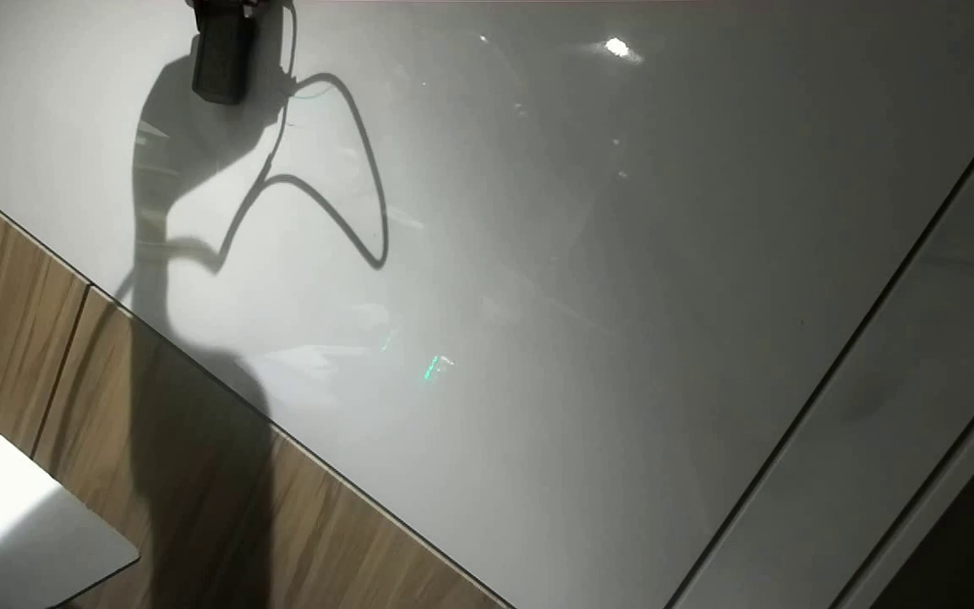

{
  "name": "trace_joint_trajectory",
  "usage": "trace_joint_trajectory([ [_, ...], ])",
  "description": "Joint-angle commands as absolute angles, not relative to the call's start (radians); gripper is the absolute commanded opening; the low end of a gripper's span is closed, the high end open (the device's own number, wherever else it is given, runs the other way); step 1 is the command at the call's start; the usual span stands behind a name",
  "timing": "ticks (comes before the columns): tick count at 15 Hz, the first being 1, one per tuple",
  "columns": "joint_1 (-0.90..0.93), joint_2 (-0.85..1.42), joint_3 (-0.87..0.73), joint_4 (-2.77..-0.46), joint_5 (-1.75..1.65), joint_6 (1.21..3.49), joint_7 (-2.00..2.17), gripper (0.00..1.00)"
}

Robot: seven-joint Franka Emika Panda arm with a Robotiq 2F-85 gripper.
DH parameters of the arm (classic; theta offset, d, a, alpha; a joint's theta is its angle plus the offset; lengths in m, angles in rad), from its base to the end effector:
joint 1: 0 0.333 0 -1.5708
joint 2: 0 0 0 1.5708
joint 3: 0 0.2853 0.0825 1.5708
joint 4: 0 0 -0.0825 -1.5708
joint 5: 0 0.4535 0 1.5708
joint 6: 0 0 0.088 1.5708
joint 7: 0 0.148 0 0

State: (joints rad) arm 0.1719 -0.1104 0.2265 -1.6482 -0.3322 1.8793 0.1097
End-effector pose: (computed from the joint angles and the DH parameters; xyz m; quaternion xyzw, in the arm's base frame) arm 0.5965 0.2174 0.6184 0.9565 0.1636 0.2047 0.1285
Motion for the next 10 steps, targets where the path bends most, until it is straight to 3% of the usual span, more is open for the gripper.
trace_joint_trajectory([
  [1,0.174,-0.114,0.229,-1.702,-0.364,1.945,0.133,0.31],
  [10,0.144,-0.145,0.208,-1.702,-0.429,1.938,0.161,0.31],
])
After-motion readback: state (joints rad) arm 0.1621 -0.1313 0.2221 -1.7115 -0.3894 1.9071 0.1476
